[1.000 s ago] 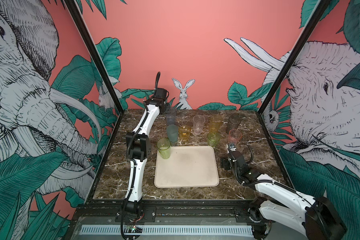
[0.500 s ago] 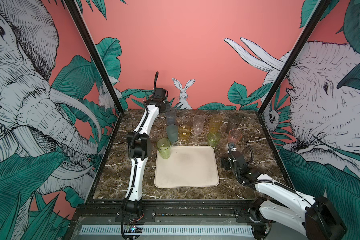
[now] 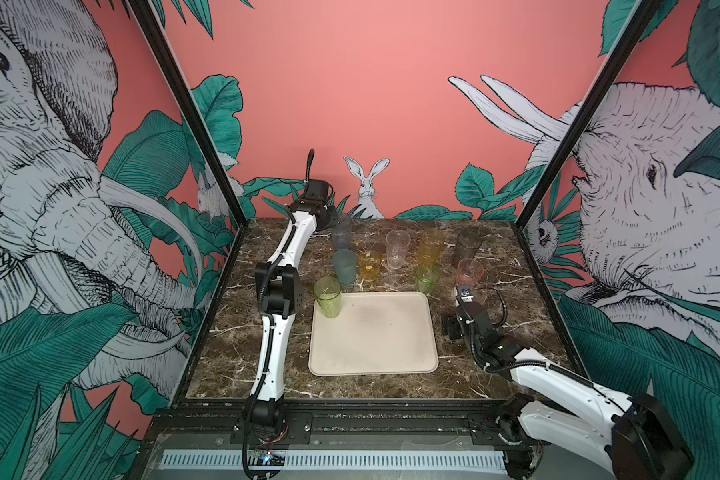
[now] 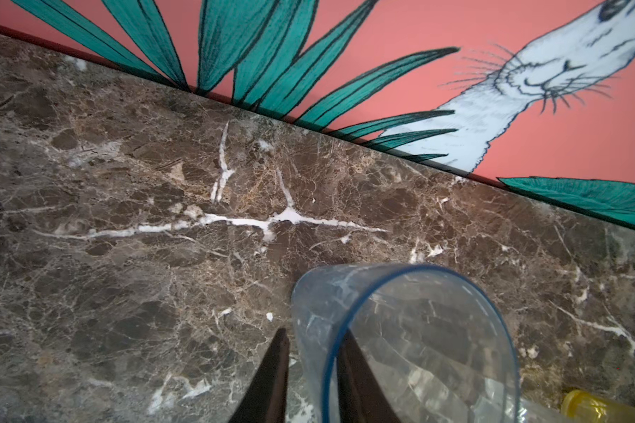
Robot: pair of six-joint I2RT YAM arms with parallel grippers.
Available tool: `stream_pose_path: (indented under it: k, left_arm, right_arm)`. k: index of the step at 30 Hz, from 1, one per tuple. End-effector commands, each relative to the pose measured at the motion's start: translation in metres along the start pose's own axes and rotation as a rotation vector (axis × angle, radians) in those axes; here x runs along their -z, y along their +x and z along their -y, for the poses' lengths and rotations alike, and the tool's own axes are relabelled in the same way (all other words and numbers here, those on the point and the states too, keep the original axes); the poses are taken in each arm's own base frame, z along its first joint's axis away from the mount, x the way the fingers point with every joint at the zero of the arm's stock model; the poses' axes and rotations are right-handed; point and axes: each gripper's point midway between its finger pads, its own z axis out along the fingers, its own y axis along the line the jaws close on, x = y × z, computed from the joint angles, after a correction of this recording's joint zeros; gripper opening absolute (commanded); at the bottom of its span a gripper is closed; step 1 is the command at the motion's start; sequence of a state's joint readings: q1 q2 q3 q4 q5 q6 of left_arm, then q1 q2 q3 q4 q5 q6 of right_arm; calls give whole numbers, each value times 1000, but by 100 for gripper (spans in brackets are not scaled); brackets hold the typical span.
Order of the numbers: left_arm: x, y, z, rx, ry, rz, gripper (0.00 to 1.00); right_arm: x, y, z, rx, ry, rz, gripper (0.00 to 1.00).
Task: Place the glasses into the tray
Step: 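Close the left gripper on the blue-rimmed cup's rim and lift it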
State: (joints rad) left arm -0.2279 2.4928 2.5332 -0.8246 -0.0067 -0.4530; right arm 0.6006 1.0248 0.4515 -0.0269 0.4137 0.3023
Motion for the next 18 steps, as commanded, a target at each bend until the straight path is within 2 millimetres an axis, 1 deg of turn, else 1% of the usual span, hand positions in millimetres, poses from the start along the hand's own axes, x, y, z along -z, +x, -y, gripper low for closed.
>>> stream_pose_path:
  k: [1,4,18]
  left_arm:
    - [13,-4,2,-1,10,-3,23]
    - [14,-2,-1,-13,-3,-9,19]
    - [23,-5,-3,-22,-22,1,7]
  right_arm:
    - [2,-4,7,-3,28,22,87]
    - [2,-4,7,-4,26,24,87]
    - [0,-2,5,11,27,5,88]
